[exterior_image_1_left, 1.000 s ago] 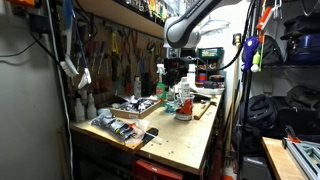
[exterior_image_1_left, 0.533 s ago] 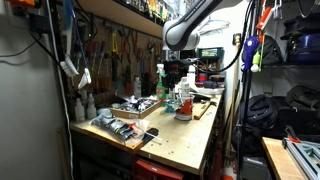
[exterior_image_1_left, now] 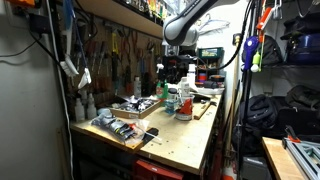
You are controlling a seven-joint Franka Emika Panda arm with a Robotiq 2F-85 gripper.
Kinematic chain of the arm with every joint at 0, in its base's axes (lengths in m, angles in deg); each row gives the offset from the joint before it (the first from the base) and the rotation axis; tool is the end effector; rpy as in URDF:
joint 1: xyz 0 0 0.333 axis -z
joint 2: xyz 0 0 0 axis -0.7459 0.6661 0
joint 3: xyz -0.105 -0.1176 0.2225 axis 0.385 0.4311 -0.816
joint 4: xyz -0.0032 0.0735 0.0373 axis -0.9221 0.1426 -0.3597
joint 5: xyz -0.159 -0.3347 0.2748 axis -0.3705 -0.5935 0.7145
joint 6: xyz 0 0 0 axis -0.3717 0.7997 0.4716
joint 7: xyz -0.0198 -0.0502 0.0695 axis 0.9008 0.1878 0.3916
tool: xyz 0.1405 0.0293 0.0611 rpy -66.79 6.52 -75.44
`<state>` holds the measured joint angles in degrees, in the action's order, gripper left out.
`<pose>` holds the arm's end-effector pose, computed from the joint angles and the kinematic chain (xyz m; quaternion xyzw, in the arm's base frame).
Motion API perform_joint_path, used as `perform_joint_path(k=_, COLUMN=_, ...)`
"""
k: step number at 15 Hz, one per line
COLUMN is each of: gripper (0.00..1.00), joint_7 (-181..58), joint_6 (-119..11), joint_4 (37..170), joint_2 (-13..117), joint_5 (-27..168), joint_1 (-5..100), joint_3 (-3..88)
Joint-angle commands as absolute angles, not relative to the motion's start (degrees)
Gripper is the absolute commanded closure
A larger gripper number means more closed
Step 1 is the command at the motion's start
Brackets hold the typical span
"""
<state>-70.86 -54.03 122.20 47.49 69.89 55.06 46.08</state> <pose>0.6572 -0.1718 0.2669 0.9925 -0.0636 0.0904 0.0526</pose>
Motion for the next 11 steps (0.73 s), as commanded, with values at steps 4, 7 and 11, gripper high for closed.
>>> perform_joint_path(k=4, gripper=0.00, joint_7=-96.8, joint_6=-55.8, joint_4=128.2, joint_2=36.2, joint_5=82.5, joint_1=59.4, joint_3=44.7)
perform_joint_path(k=7, gripper=0.00, joint_7=-109.8, joint_6=-55.4, joint_4=132.4, joint_2=28.1, joint_5=90.3, joint_1=59.6, joint_3=46.5)
perform_joint_path(k=11, gripper=0.00, joint_7=-112.3, joint_6=-54.3, joint_4=129.5, joint_2=28.2, joint_5=91.6, joint_1=57.9, joint_3=49.1)
